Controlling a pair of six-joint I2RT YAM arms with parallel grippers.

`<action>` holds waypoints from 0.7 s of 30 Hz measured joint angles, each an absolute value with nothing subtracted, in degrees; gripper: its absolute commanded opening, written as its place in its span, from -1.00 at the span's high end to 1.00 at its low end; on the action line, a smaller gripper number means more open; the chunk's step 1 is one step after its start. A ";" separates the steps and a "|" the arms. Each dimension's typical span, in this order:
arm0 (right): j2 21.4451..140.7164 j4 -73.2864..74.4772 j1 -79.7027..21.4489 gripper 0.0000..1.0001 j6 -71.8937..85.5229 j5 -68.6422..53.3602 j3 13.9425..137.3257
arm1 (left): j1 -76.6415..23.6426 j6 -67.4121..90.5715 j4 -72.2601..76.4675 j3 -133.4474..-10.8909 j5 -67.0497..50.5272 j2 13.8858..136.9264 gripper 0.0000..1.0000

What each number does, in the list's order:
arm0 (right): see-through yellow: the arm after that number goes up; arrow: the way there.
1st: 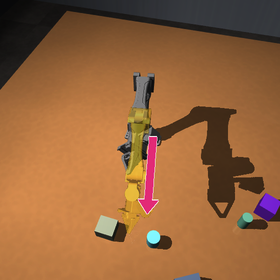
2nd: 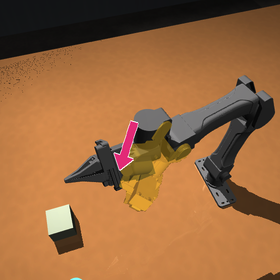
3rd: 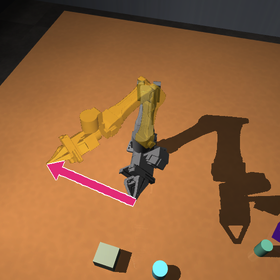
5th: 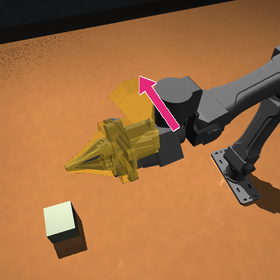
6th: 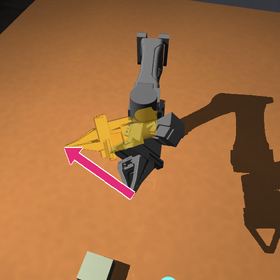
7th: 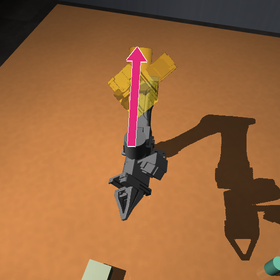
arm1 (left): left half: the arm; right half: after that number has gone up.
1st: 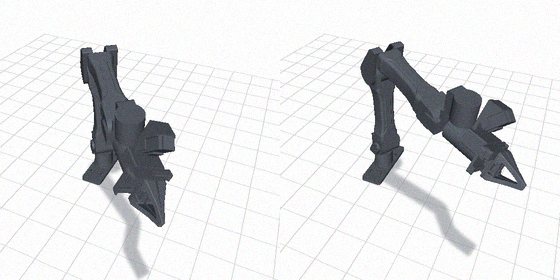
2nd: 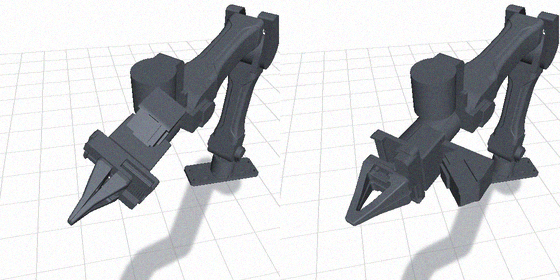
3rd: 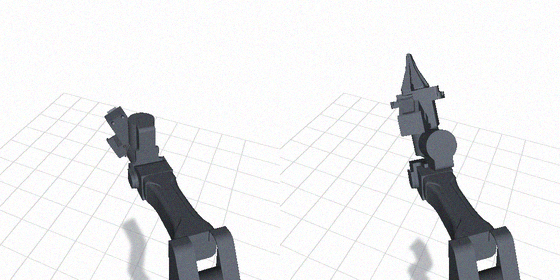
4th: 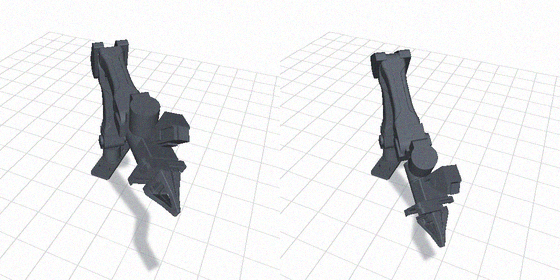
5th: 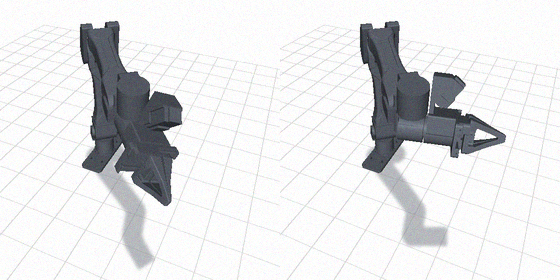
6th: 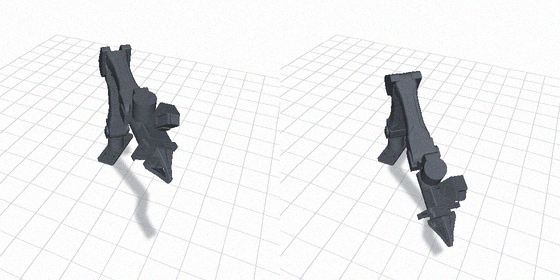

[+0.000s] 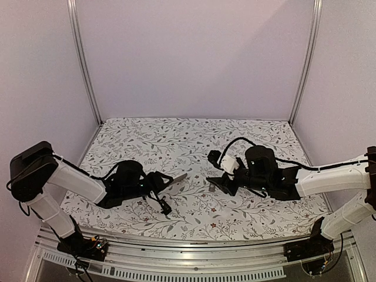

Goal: Load the batteries into the remote control
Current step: Adjust the remote control without batteries at the center of the board.

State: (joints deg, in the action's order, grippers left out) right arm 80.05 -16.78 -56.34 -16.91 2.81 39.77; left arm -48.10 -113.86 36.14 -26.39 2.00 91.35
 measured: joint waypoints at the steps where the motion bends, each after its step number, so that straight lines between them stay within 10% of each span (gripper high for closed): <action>1: 80.09 -16.95 -56.10 -0.08 -17.28 2.48 39.77 | -47.22 -113.86 35.79 -26.94 1.98 91.39 1.00; 17: 80.82 -18.09 -55.09 -0.10 -17.32 -1.21 39.59 | -46.44 -113.99 36.12 -30.00 1.32 93.86 1.00; 21: 80.79 -18.11 -54.74 -0.38 -16.62 -1.32 39.57 | -46.50 -113.99 35.03 -31.48 2.52 93.47 1.00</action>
State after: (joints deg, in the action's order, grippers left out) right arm 80.79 -18.11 -54.74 -16.62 -1.32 39.57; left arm -46.50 -113.99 35.03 -31.48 2.52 93.47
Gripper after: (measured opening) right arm 0.583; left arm 0.482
